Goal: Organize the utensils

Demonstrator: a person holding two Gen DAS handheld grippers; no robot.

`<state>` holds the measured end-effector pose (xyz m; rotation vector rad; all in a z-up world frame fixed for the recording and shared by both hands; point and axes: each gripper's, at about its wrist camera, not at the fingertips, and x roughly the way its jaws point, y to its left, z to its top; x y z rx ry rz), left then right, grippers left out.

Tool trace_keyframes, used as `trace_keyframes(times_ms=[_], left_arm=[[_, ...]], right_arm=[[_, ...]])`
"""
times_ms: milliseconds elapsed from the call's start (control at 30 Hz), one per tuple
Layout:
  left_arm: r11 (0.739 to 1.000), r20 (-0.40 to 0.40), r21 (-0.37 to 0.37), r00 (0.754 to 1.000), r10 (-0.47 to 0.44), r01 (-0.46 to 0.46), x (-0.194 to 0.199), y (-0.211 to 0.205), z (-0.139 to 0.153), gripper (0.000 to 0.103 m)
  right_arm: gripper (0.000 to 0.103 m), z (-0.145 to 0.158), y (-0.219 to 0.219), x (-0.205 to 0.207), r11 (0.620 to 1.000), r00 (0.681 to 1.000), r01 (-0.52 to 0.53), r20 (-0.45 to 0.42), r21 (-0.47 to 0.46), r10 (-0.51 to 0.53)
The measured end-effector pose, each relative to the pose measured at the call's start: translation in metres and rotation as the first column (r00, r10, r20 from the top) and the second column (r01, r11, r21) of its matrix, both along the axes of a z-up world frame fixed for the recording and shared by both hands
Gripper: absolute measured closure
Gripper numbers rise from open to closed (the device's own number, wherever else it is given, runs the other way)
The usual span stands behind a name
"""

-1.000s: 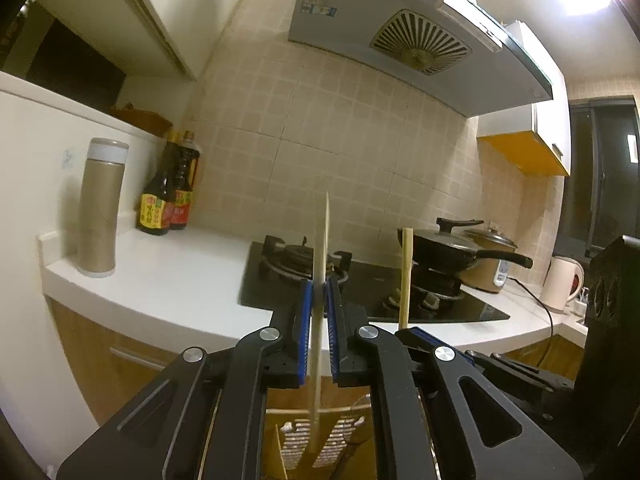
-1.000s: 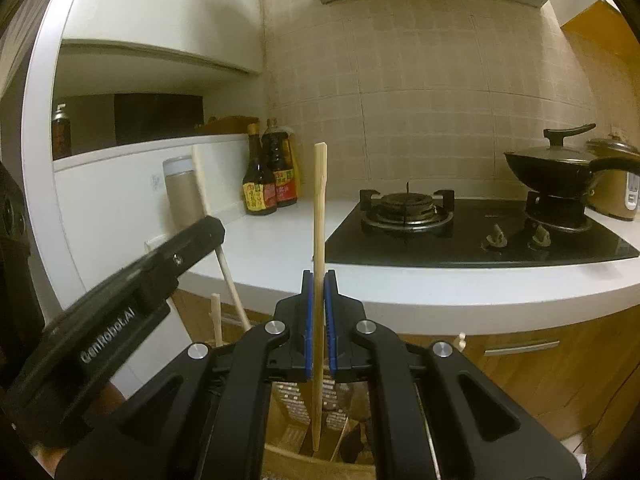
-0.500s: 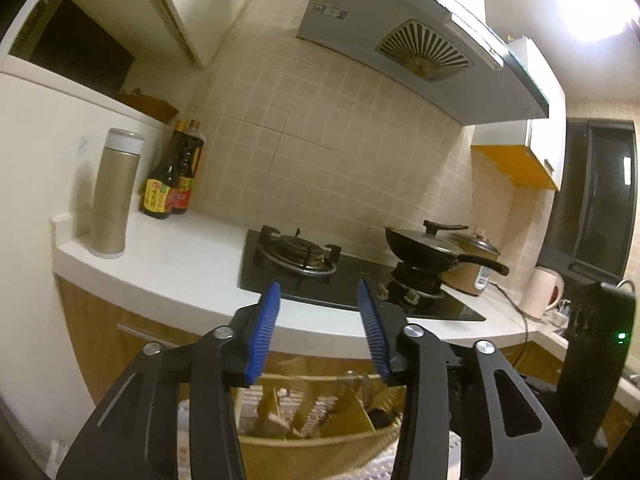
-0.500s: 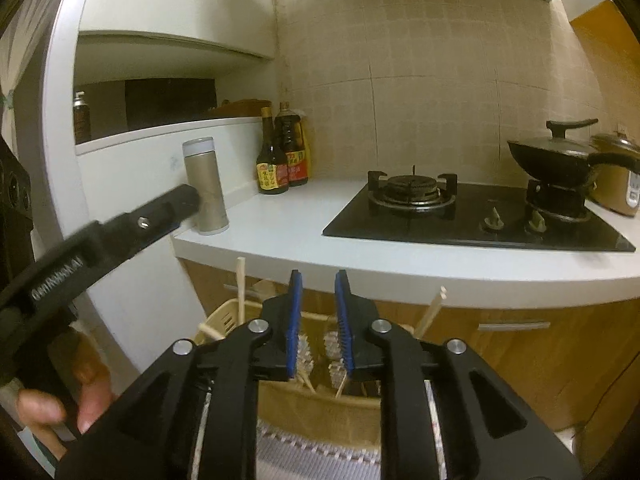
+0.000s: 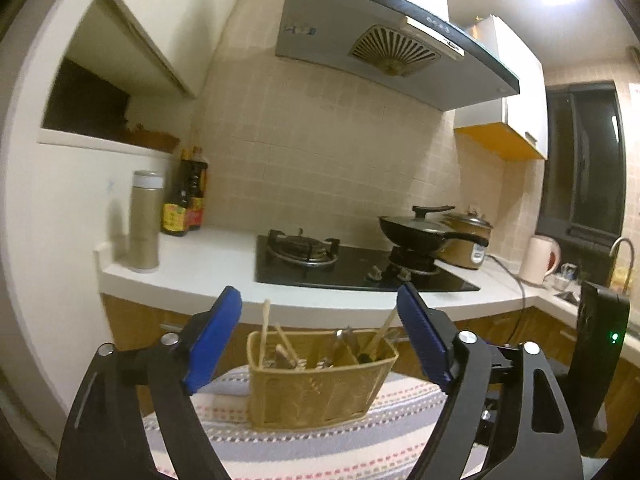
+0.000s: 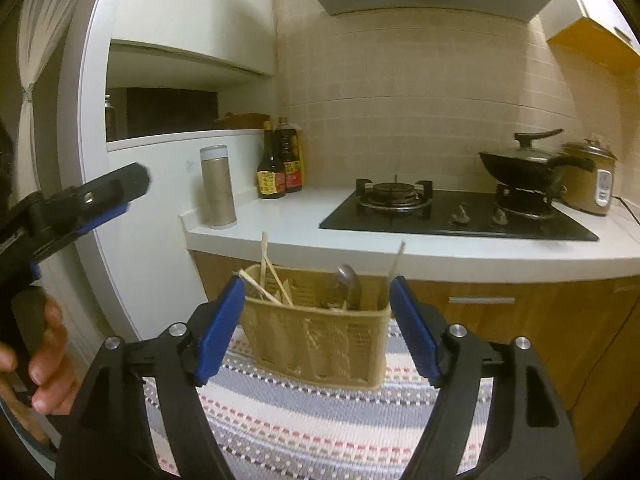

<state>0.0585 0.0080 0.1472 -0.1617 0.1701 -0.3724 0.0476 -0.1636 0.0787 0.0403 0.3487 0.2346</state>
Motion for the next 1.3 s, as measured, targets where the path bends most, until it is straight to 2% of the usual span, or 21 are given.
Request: trace_keyframes(times_ms=[100,167,267,333,467,567,700,767,867,900,1067,1300], left_arm=[[0.993,0.034,-0.034,0.993,0.117,-0.116,-0.022,0.006,-0.020,0.017],[0.987,0.031,-0.046,0.988,0.154,-0.152,-0.028,0.010,-0.030,0.016],[0.977,0.035,-0.015,0.976,0.213,-0.212,-0.035,0.009,-0.049,0.015],[0.970,0.026,0.020,0.970,0.240,-0.241,-0.037,0.005,-0.064,0.013],[0.956,0.008,0.056,0.958,0.288,-0.288,-0.035,0.001,-0.090,0.013],[0.926,-0.025,0.070,0.927,0.375,-0.372,-0.025,0.002,-0.106,0.012],[0.916,-0.092,0.019,0.911,0.402,-0.402,-0.014,0.012,-0.122,0.012],[0.910,-0.085,0.046,0.906,0.415,-0.413,-0.013,0.011,-0.123,0.012],[0.869,-0.070,0.103,0.868,0.492,-0.484,-0.013,0.010,-0.127,0.009],[0.867,-0.086,0.104,0.865,0.495,-0.487,-0.011,0.013,-0.128,0.009],[0.871,-0.111,0.106,0.864,0.491,-0.480,-0.008,0.019,-0.131,0.009],[0.914,-0.111,0.161,0.914,0.391,-0.371,-0.006,-0.002,-0.134,0.008]], right_arm=[[0.032,-0.014,-0.003,-0.015,0.999,0.999,0.047,0.014,0.003,-0.047],[0.032,-0.026,-0.007,-0.026,0.997,0.996,0.079,0.029,0.025,-0.080],[0.024,-0.040,-0.007,-0.033,0.992,0.991,0.122,0.054,0.012,-0.123],[0.016,-0.048,-0.006,-0.036,0.987,0.983,0.163,0.091,-0.006,-0.161],[0.015,-0.066,-0.008,-0.041,0.966,0.956,0.257,0.145,0.005,-0.255],[0.015,-0.069,-0.007,-0.039,0.971,0.961,0.237,0.152,-0.012,-0.232],[0.013,-0.073,-0.005,-0.037,0.973,0.962,0.226,0.171,-0.053,-0.214],[0.013,-0.075,-0.002,-0.033,0.977,0.969,0.205,0.152,-0.061,-0.194],[0.012,-0.074,-0.001,-0.039,0.974,0.961,0.217,0.187,-0.062,-0.202],[0.011,-0.074,-0.002,-0.040,0.972,0.958,0.226,0.195,-0.064,-0.210],[0.010,-0.077,-0.006,-0.034,0.969,0.961,0.239,0.156,-0.055,-0.228],[0.009,-0.081,-0.011,-0.028,0.969,0.965,0.241,0.116,-0.047,-0.234]])
